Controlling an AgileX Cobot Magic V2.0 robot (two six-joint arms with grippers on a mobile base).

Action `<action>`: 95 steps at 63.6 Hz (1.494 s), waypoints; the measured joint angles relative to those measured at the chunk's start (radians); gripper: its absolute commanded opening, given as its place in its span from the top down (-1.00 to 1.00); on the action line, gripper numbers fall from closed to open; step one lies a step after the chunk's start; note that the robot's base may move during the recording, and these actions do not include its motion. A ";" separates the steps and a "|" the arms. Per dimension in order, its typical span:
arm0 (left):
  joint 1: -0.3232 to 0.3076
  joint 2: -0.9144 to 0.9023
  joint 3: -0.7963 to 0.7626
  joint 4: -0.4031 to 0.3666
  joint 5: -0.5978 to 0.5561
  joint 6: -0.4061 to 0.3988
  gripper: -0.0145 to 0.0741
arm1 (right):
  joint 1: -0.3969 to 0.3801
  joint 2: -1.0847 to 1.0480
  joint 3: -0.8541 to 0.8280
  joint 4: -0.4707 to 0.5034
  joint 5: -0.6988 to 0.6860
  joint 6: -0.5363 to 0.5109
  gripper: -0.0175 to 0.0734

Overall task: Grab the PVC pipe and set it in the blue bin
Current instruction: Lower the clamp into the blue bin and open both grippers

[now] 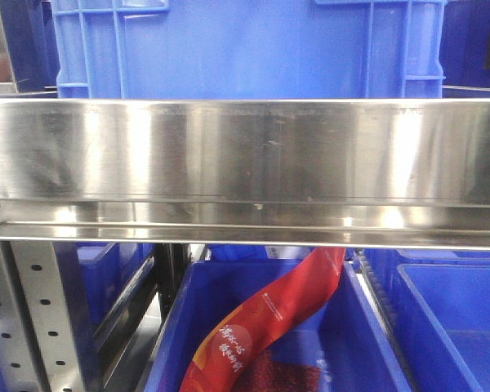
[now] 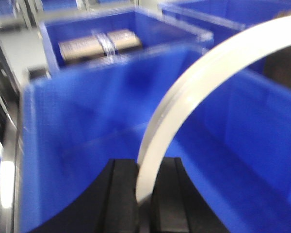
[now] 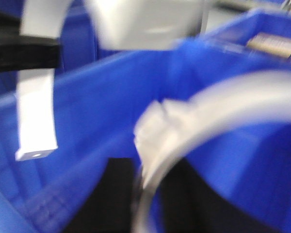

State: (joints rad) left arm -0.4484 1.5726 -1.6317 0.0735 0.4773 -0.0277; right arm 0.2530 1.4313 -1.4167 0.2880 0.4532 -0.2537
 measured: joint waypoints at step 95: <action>0.000 -0.398 0.188 -0.065 0.041 0.000 0.92 | 0.002 -0.347 0.105 0.051 -0.073 0.000 0.98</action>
State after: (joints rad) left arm -0.4484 1.1744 -1.4437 0.0082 0.5184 -0.0277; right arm 0.2550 1.0838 -1.3116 0.3394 0.3801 -0.2538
